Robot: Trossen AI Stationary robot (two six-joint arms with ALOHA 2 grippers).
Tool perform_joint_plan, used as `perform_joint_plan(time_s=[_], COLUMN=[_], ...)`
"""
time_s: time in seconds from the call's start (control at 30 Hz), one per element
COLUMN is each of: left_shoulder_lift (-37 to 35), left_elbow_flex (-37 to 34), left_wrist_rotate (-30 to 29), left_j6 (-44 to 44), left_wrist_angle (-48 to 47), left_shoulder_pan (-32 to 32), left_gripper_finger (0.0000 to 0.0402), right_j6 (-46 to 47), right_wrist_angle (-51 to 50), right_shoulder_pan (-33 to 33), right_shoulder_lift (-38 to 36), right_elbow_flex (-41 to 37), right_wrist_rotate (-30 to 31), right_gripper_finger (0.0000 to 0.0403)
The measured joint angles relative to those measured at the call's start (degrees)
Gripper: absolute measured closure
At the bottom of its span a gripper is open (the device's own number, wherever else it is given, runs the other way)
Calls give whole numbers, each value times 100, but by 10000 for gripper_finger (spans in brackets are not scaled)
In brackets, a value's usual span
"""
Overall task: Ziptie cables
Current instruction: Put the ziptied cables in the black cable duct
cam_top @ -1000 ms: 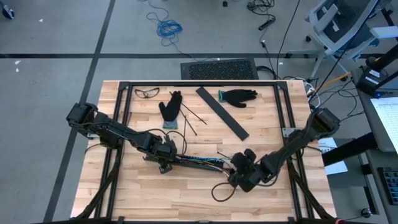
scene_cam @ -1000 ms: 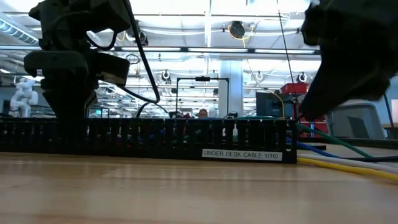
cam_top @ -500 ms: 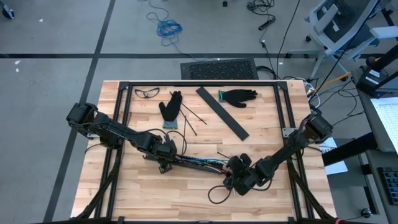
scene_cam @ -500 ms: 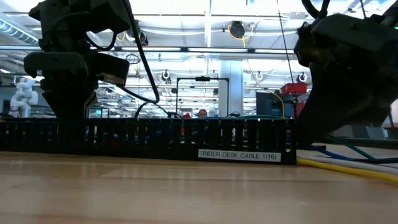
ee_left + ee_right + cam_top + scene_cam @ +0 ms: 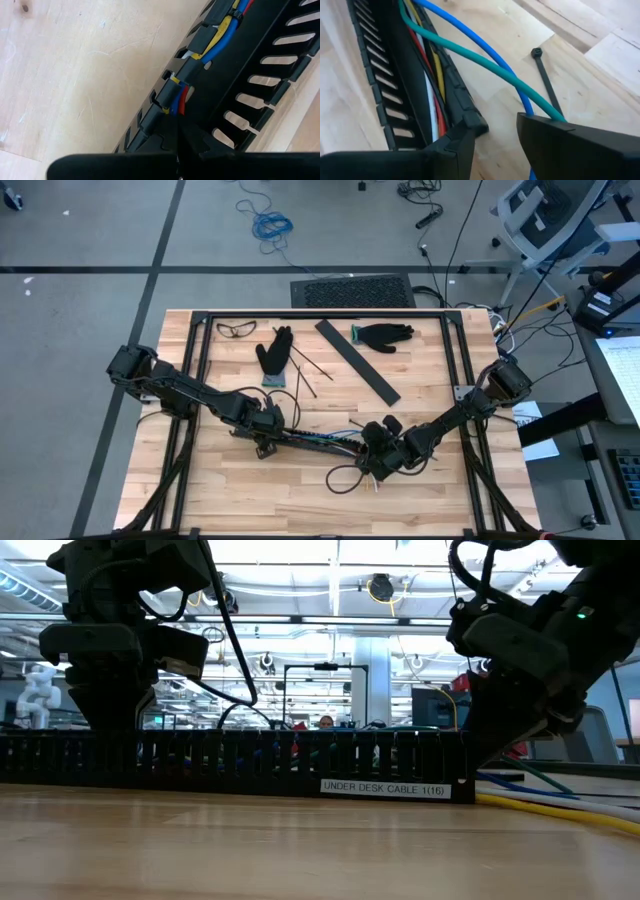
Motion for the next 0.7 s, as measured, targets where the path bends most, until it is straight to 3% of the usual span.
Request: perform_joint_plan(time_s=[0.3,0.6,0.7], left_shoulder_lift=[2,2,2], left_elbow_flex=[0,0,0], left_wrist_rotate=[0,-4,-43], left_j6=[-11,-9,-7], left_wrist_angle=[13,28,28], left_shoulder_pan=[0,0,-2], left_gripper_finger=[401,401,401], right_j6=[-123,-272,-279], right_wrist_angle=[7,-7,-9], right_shoulder_pan=[-181,-304,-302], right_shoulder_lift=[0,0,0], right_elbow_flex=[0,0,0], right_wrist_rotate=[-3,18,10], right_gripper_finger=[272,388,395])
